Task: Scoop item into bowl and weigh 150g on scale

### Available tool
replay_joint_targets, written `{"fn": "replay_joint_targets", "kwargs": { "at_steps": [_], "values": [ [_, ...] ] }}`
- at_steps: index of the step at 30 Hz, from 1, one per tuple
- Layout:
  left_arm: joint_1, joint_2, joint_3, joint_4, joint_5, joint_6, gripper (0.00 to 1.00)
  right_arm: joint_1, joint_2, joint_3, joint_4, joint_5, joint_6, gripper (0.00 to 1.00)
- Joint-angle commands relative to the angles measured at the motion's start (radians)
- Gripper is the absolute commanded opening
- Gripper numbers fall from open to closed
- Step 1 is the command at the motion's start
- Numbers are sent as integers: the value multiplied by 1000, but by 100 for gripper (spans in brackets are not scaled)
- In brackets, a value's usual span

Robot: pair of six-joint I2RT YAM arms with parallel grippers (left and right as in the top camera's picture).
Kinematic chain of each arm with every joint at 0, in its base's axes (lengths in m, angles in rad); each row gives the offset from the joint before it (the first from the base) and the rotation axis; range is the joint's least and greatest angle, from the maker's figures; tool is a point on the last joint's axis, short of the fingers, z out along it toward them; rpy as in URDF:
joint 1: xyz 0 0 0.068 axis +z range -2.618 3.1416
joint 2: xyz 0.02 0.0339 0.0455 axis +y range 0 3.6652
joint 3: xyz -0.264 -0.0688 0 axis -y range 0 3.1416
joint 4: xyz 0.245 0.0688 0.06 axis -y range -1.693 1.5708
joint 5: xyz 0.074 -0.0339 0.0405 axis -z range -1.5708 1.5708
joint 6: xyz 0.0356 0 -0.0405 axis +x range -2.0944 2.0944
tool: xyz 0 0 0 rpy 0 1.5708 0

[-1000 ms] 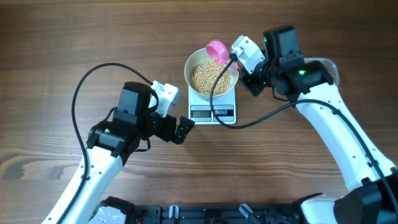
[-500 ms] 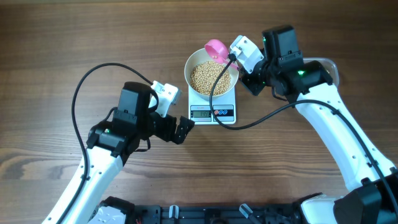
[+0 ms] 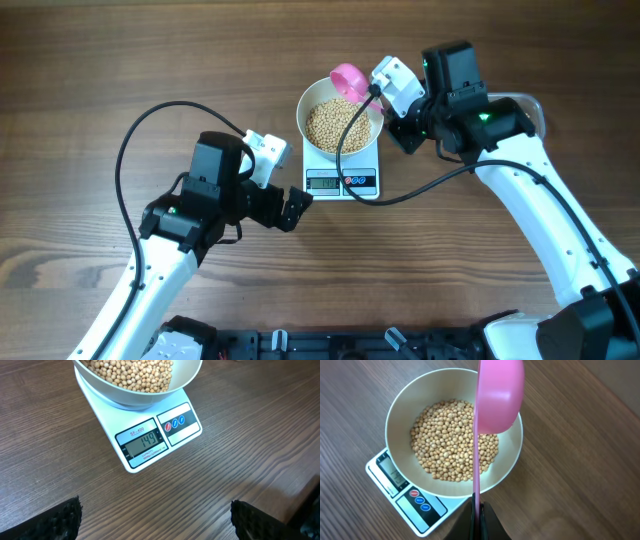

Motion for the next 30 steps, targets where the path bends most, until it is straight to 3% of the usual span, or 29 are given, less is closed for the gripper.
{"fn": "replay_joint_targets", "kwargs": {
  "at_steps": [1, 30],
  "values": [
    [-4, 5, -3, 4, 12, 5, 100, 5, -16, 16, -1, -28, 30, 4],
    [-4, 5, -3, 4, 12, 5, 100, -43, -17, 16, 33, -106, 108, 4]
  ]
}}
